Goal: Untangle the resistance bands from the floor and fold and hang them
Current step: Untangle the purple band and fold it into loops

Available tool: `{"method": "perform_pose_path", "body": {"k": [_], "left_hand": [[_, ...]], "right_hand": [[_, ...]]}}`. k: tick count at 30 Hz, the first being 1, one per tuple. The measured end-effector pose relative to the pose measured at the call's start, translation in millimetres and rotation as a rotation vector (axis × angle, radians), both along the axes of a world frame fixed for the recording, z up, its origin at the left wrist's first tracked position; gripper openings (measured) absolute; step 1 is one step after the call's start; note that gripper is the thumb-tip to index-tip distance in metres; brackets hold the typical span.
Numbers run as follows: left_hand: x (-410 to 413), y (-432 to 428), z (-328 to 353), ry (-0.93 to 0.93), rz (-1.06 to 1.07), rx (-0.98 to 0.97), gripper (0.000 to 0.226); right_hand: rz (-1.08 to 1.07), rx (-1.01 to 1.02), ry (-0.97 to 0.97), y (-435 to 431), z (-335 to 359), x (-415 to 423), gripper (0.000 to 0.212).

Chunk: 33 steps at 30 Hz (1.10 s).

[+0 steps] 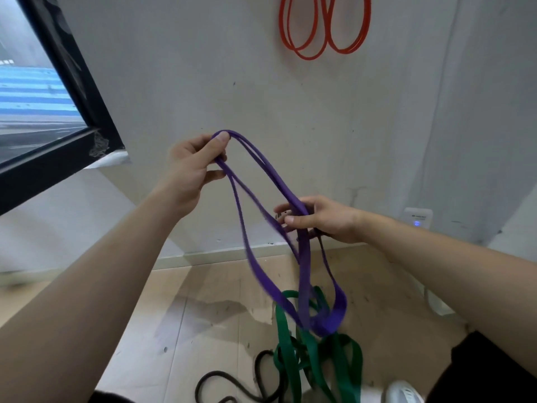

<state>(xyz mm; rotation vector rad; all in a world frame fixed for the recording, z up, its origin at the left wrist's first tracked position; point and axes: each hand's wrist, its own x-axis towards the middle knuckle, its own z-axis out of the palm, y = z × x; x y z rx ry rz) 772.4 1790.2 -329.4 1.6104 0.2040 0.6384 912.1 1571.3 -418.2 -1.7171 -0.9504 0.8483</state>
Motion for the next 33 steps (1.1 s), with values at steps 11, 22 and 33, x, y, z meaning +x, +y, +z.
{"method": "perform_pose_path", "body": {"k": [11, 22, 33], "left_hand": [[10.9, -24.6, 17.5, -0.048, -0.061, 0.172, 0.007], [12.7, -19.6, 32.8, -0.080, 0.029, 0.168, 0.014], [2.7, -9.5, 34.4, -0.127, 0.094, 0.040, 0.009]], "right_hand": [[0.003, -0.074, -0.157, 3.9, -7.4, 4.3, 0.034], [0.088, 0.019, 0.066, 61.6, -9.7, -37.1, 0.032], [0.121, 0.045, 0.013, 67.3, -16.4, -44.1, 0.026]]}}
